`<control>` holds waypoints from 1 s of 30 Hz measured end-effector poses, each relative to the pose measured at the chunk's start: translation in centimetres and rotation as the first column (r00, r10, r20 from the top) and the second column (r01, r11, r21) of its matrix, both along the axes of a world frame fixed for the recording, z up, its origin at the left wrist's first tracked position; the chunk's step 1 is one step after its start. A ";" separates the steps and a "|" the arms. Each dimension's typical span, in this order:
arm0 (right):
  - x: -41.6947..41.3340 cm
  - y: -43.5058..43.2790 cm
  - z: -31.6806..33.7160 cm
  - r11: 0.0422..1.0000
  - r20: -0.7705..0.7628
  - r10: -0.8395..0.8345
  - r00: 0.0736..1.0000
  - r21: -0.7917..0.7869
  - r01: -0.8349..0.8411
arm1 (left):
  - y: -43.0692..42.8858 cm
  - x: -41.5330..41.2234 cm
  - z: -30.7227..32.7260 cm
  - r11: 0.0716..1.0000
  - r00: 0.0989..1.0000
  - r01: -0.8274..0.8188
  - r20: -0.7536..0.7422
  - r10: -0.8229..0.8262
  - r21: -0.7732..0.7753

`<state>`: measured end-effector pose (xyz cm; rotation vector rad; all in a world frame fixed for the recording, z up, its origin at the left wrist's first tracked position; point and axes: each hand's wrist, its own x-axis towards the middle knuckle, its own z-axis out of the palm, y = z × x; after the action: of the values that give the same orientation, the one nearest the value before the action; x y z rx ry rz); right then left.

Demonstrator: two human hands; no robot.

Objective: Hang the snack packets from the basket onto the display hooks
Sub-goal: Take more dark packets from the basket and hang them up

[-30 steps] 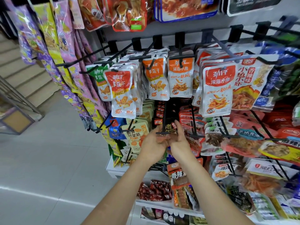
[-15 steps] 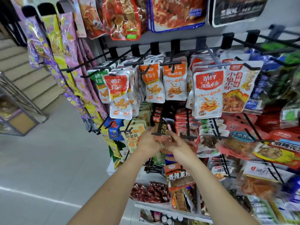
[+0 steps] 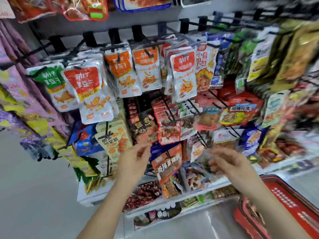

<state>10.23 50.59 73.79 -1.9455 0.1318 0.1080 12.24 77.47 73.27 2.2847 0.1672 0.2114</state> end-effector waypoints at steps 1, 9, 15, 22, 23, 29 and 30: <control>-1.4 -1.0 0.0 0.997 0.029 -0.038 0.999 -0.071 0.040 | -0.3 -0.7 0.2 0.999 1.000 0.030 0.004 -0.030 0.015; -14.1 -9.8 -1.4 0.809 0.130 -0.329 0.935 -0.472 0.350 | -7.7 -3.9 -0.1 0.870 0.874 0.476 0.039 -0.485 0.130; -21.6 -17.0 -2.8 0.703 0.049 -0.553 0.832 -0.508 0.497 | -17.5 -5.9 -1.6 0.674 0.681 0.726 -0.003 -0.732 0.136; -26.9 -28.3 -7.4 0.683 -0.134 -0.678 0.722 -0.477 0.553 | -32.6 -8.7 -5.8 0.447 0.464 0.875 -0.057 -0.884 0.188; -27.4 -30.1 -8.1 0.687 -0.155 -0.678 0.718 -0.481 0.545 | -34.9 -9.1 -6.6 0.437 0.453 0.885 -0.079 -0.888 0.164; -28.8 -39.7 -12.1 0.678 -0.249 -0.714 0.654 -0.479 0.558 | -46.7 -9.9 -12.8 0.347 0.356 0.934 -0.241 -0.903 0.080; -28.6 -41.0 -12.9 0.691 -0.271 -0.705 0.655 -0.472 0.548 | -48.1 -10.0 -13.5 0.333 0.341 0.940 -0.265 -0.902 0.076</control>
<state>-18.38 9.56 60.93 -2.0803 1.2186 0.0448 2.24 29.33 59.75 2.2173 -1.1653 -0.6344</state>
